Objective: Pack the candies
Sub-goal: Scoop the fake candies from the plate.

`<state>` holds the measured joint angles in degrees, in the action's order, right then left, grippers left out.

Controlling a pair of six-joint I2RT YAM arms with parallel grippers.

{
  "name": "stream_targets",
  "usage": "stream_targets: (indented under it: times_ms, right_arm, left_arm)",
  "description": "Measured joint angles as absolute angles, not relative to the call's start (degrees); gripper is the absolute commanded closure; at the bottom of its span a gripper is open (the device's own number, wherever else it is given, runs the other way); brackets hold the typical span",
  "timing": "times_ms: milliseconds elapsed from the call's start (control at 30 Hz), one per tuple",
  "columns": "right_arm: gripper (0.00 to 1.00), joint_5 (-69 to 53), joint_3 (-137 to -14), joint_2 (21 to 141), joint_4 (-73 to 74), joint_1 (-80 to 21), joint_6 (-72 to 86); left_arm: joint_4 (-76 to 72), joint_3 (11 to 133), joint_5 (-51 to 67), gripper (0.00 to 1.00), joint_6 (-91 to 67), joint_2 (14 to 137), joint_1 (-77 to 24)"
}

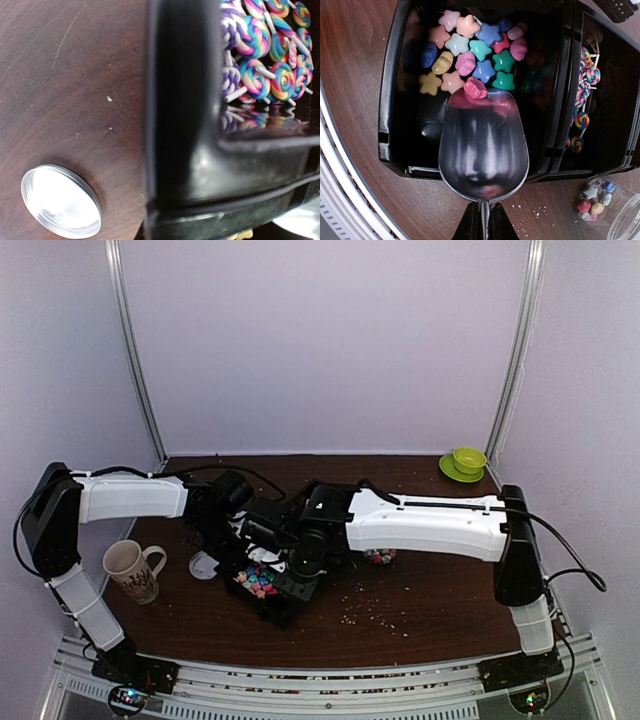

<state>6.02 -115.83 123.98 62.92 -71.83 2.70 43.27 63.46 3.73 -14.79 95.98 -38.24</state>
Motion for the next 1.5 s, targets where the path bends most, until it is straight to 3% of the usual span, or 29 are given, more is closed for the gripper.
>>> stream_targets:
  times_ms: [500,1033,1500]
  right_arm:
    - [1.00,6.94,-107.15,123.63,44.73,-71.13,13.74]
    - [1.00,16.12,-90.11,120.03,19.64,-72.66,17.67]
    - [1.00,27.33,-91.18,122.17,16.36,-75.37,13.98]
  left_arm:
    - [41.28,62.89,1.45,1.00,-14.41,95.92,-36.84]
    - [37.21,61.17,-2.24,1.00,-14.55,92.95,-35.22]
    - [36.56,61.17,-4.01,1.00,-14.90,90.45,-35.03]
